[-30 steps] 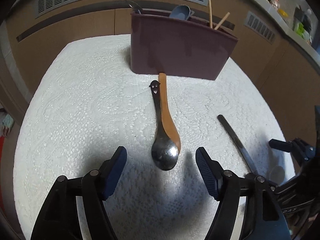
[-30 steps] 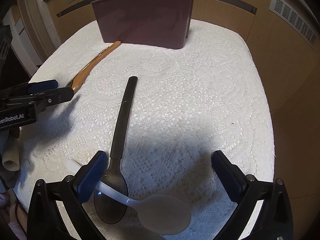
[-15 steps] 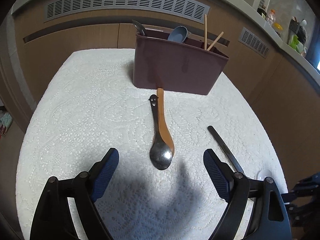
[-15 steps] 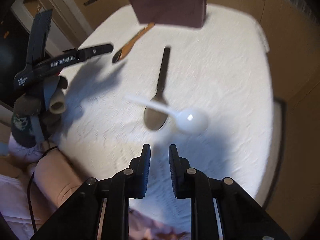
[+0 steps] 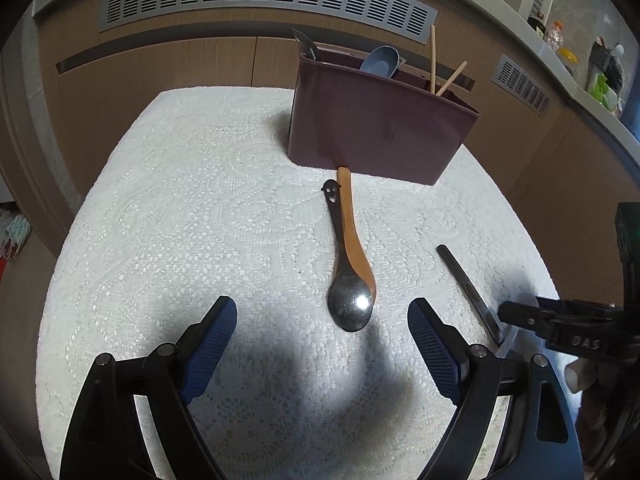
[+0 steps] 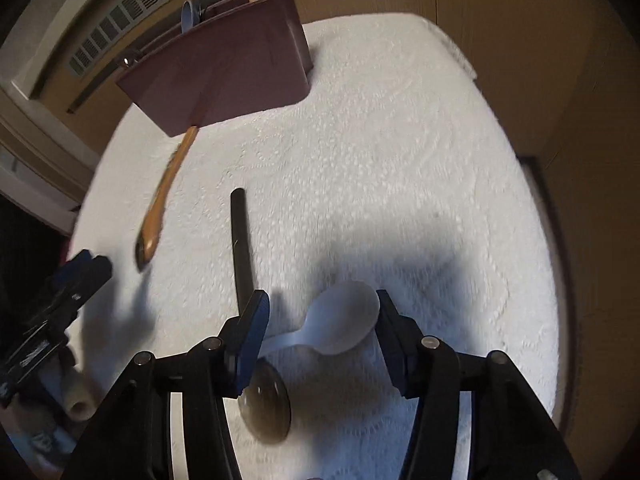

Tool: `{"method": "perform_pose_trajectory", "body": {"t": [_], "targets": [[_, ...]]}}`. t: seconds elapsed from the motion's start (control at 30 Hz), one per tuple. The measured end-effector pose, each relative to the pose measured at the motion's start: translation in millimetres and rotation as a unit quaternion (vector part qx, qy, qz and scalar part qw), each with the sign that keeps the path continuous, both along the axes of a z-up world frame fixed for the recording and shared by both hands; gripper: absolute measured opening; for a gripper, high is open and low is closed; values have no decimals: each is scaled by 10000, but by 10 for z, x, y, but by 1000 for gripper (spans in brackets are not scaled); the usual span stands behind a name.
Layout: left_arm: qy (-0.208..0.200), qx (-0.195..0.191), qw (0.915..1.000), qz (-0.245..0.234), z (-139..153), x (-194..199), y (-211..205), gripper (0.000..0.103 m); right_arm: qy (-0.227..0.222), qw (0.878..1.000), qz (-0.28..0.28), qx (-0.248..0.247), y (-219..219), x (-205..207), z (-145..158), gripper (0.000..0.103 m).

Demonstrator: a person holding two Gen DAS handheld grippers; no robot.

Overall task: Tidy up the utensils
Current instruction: 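Lower the right tool onto the white plastic spoon and close on it, then grasp the black-handled spoon with the left tool while the right tool lifts the white spoon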

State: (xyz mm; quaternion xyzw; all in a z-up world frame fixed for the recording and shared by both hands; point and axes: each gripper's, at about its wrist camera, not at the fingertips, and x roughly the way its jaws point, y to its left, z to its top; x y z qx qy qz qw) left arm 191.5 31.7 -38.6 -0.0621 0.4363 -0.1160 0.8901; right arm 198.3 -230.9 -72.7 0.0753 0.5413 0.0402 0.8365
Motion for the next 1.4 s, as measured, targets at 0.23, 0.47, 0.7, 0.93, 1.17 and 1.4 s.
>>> {"method": "perform_pose_trajectory", "body": {"t": [0.23, 0.47, 0.7, 0.93, 1.17, 1.4], "targets": [[21, 55, 10000, -2, -17, -11, 23, 87, -852, 9877, 762, -1065, 413, -109, 36, 42], [147, -84, 9998, 81, -65, 26, 57, 87, -330, 9962, 668, -443, 180, -221, 227, 45], [70, -1, 10000, -3, -24, -34, 33, 87, -251, 9992, 236, -222, 382, 51, 15, 34], [150, -33, 9999, 40, -82, -12, 73, 87, -530, 9949, 496, -705, 685, 291, -86, 34], [215, 6, 9998, 36, -123, -4, 64, 87, -742, 9908, 535, -997, 708, 465, -98, 44], [232, 155, 9996, 0, -125, -19, 0, 87, -1265, 9838, 676, -1077, 666, 271, 126, 32]]}}
